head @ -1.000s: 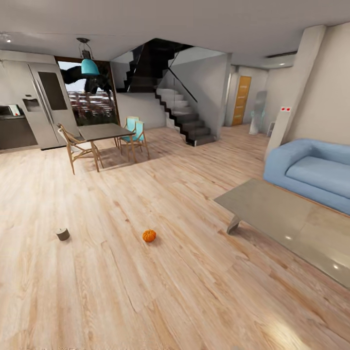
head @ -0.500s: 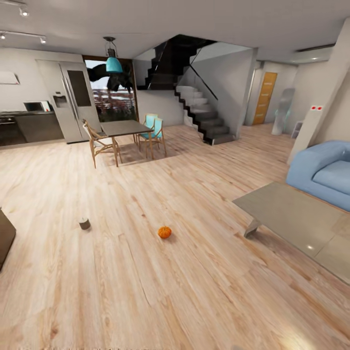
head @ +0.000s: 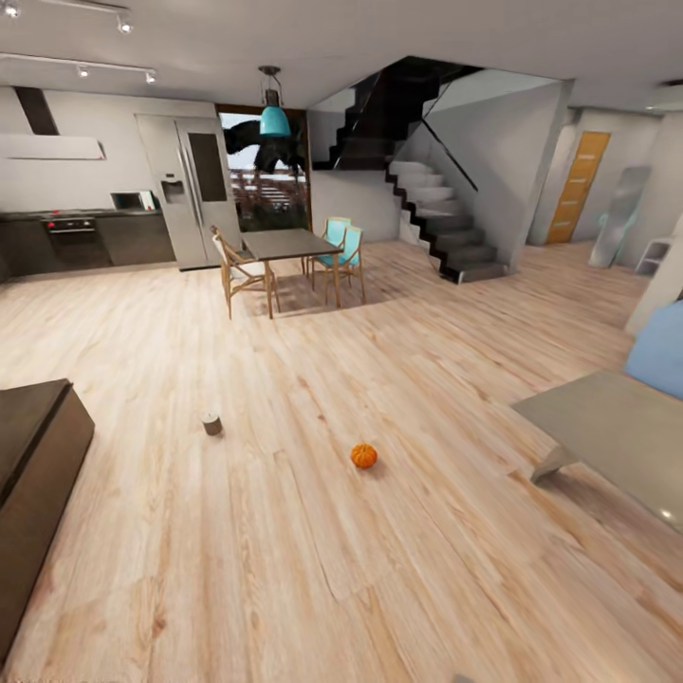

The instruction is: Place each of the two pumpkins and all three candles from the living room inside a cabinet in the living room (use any cabinet), then make sure every cabinet is closed, and position the cauldron so it is next to a table in the living room.

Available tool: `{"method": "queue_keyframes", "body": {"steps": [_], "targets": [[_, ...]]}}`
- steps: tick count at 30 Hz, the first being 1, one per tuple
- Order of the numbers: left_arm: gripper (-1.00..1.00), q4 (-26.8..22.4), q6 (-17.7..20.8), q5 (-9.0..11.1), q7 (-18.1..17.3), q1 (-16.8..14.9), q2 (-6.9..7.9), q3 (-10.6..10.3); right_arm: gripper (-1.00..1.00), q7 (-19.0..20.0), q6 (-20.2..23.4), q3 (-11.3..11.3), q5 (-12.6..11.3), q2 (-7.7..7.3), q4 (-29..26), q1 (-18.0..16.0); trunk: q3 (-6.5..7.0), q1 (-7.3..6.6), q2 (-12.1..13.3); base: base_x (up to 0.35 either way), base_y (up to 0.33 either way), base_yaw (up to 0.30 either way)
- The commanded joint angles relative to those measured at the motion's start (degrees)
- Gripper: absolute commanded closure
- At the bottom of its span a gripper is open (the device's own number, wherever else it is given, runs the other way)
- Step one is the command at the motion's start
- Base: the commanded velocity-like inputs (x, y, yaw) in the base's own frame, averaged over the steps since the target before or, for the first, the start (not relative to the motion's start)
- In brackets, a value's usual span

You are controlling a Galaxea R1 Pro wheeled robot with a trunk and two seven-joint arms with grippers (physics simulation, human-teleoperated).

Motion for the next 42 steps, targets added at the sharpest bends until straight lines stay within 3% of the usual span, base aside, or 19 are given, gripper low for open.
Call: {"method": "queue_keyframes", "body": {"steps": [1, 28, 42], "targets": [[-1.00, 0.0, 0.0, 0.0, 0.0, 0.0, 0.01, 0.0, -1.00, 0.0, 0.0, 0.0, 0.0, 0.00, 0.0, 0.0, -0.05, 0.00, 0.0, 0.233, 0.257, 0.240], [-1.00, 0.1, -0.1, 0.0, 0.1, 0.0, -0.05, 0.0, -1.00, 0.0, 0.0, 0.1, 0.0, 0.00, 0.0, 0.0, -1.46, 0.00, 0.0, 0.257, 0.242, 0.240], [-1.00, 0.1, -0.2, -0.1, 0.3, 0.0, -0.15, -0.1, -1.00, 0.0, 0.0, 0.1, 0.0, 0.07, 0.1, 0.0, -2.18, 0.00, 0.0, 0.280, 0.031, 0.240]]}}
